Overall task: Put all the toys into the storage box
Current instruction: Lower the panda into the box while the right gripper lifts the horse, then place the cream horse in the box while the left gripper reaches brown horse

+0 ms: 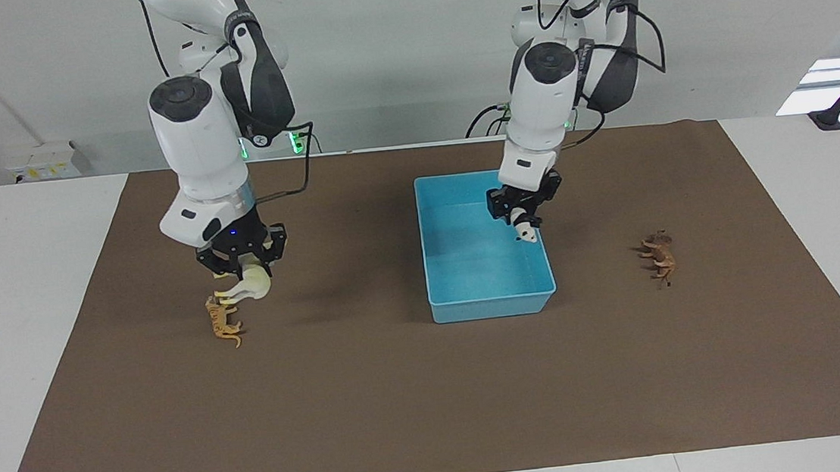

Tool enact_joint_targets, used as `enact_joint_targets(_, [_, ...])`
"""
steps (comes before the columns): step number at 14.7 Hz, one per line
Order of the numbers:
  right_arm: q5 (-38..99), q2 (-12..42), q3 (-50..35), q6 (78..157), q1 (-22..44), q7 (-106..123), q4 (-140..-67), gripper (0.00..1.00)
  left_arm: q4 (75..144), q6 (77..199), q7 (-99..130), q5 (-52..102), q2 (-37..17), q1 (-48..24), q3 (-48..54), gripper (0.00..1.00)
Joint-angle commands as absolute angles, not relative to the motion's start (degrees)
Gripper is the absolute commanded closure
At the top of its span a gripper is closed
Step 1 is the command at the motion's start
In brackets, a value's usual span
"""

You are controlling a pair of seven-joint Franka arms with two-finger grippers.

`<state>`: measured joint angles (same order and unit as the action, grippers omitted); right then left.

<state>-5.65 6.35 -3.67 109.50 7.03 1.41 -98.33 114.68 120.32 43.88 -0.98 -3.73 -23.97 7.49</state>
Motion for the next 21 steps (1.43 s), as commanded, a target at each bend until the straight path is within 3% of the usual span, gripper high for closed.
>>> enact_joint_targets(1, [-5.4,3.3,-4.0,104.9,6.6,2.5,-97.1,1.0,115.2,121.3,46.6,-1.1,-3.9,-25.8,6.4,0.0])
enact_joint_targets(3, [-5.4,2.5,-4.0,103.8,6.8,2.5,-97.0,1.0,115.0,118.5,45.7,-1.2,-2.8,-24.7,5.9,0.0])
enact_joint_targets(7, [-3.0,2.5,-4.6,104.1,8.0,-0.8,-96.7,1.0,115.0,116.9,32.0,-1.8,-2.0,-13.4,5.9,0.0])
enact_joint_targets(11, [-2.3,3.9,-4.7,104.2,19.4,-16.0,-93.7,1.0,115.4,123.0,8.0,-2.0,-3.4,1.2,5.9,0.0])
enact_joint_targets(14, [-3.2,12.5,-4.5,106.9,31.7,-31.1,-87.8,1.0,115.5,129.9,4.3,-11.3,-7.5,6.8,5.9,0.0])
enact_joint_targets(17, [-3.7,17.6,-4.6,113.9,37.0,-37.2,-87.2,1.0,118.6,134.3,2.5,-11.5,-7.9,11.1,6.0,0.0])
enact_joint_targets(21, [-9.2,24.9,-4.5,121.2,42.6,-44.0,-88.3,1.0,121.5,139.1,3.6,-11.3,-8.6,11.2,6.1,0.0])
